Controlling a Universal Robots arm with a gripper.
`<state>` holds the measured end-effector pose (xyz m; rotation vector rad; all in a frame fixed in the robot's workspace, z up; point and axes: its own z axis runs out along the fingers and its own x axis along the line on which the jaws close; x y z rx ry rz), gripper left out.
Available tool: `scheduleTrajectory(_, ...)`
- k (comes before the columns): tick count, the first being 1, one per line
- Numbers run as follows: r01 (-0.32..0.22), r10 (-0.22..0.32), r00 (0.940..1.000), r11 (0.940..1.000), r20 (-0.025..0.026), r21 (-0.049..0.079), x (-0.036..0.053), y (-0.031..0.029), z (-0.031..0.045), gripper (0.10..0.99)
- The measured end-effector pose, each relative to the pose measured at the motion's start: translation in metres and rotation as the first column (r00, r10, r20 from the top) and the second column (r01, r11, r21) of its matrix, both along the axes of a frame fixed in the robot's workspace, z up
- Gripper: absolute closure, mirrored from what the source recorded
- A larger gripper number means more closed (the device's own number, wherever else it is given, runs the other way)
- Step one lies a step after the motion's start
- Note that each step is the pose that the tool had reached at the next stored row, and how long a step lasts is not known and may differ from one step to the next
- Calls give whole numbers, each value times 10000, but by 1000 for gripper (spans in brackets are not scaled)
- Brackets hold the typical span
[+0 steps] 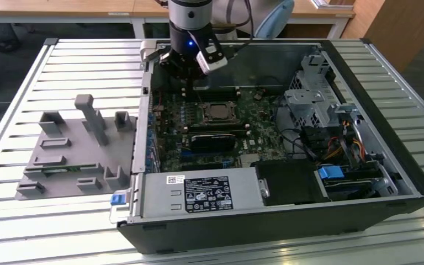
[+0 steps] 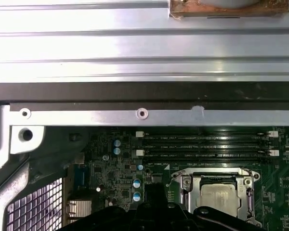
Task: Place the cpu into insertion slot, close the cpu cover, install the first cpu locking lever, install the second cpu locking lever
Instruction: 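Install the first cpu locking lever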
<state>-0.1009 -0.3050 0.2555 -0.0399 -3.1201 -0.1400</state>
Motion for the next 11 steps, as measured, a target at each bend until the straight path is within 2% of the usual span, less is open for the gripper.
scheduleTrajectory(7,-2,2,10000,10000,-1,-1,5,40,-15,980)
scheduleTrajectory(11,0,0,10000,10000,0,0,71,41,-16,980)
